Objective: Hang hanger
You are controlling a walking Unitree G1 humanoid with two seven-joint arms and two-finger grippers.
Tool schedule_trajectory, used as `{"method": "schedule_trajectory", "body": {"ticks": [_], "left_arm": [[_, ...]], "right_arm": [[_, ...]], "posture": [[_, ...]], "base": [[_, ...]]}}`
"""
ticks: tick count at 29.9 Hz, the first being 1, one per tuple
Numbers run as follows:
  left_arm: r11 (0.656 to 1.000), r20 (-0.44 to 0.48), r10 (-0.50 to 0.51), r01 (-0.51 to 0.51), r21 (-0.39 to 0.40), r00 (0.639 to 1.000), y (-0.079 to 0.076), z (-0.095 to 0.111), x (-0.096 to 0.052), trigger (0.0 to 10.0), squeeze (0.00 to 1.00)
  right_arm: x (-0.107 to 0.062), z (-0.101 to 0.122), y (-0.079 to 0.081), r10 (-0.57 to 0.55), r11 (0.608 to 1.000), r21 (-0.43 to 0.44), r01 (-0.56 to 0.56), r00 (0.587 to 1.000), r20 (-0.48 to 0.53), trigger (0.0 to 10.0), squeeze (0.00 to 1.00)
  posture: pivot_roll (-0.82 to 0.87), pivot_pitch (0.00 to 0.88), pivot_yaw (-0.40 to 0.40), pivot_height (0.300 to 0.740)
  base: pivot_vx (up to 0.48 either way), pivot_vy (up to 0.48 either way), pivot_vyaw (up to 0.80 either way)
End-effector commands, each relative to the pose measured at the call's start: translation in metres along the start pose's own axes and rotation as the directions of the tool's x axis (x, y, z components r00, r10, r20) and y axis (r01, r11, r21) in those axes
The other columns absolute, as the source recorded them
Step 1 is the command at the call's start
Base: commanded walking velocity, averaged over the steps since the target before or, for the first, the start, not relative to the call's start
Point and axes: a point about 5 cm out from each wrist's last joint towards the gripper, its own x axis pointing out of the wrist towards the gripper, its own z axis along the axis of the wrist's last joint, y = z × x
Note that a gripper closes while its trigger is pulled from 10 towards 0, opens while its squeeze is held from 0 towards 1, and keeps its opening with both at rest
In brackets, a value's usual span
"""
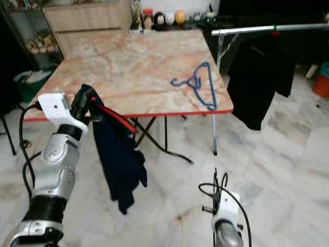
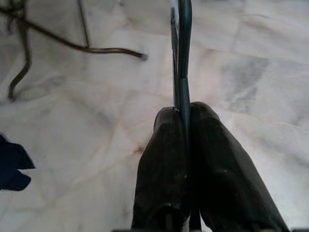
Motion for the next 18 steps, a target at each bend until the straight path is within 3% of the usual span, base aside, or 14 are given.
{"method": "schedule_trajectory", "body": {"ticks": [1,11,18], "left_arm": [[1.000,0.048,-0.026,0.027,-0.010,0.999,-0.008,0.011,0.007,10.0,0.00],[1.000,0.065,-0.022,0.022,-0.001,0.998,-0.004,0.018,0.013,10.0,0.00],[0.999,0.100,0.039,-0.042,0.024,0.994,0.015,0.033,0.030,10.0,0.00]], "right_arm": [[-0.001,-0.001,-0.010,-0.022,1.000,-0.003,0.022,1.000,-0.009,10.0,0.00],[-0.002,-0.007,-0.006,-0.013,1.000,-0.004,0.013,0.999,-0.033,10.0,0.00],[-0.004,-0.013,-0.001,-0.008,1.000,-0.003,0.008,0.999,-0.053,10.0,0.00]], "posture": [[0.05,0.000,0.047,0.740],[0.05,0.000,0.049,0.740],[0.05,0.000,0.052,0.740]], "base": [[0.480,0.000,0.00],[0.480,0.000,0.00],[0.480,0.000,0.00]]}}
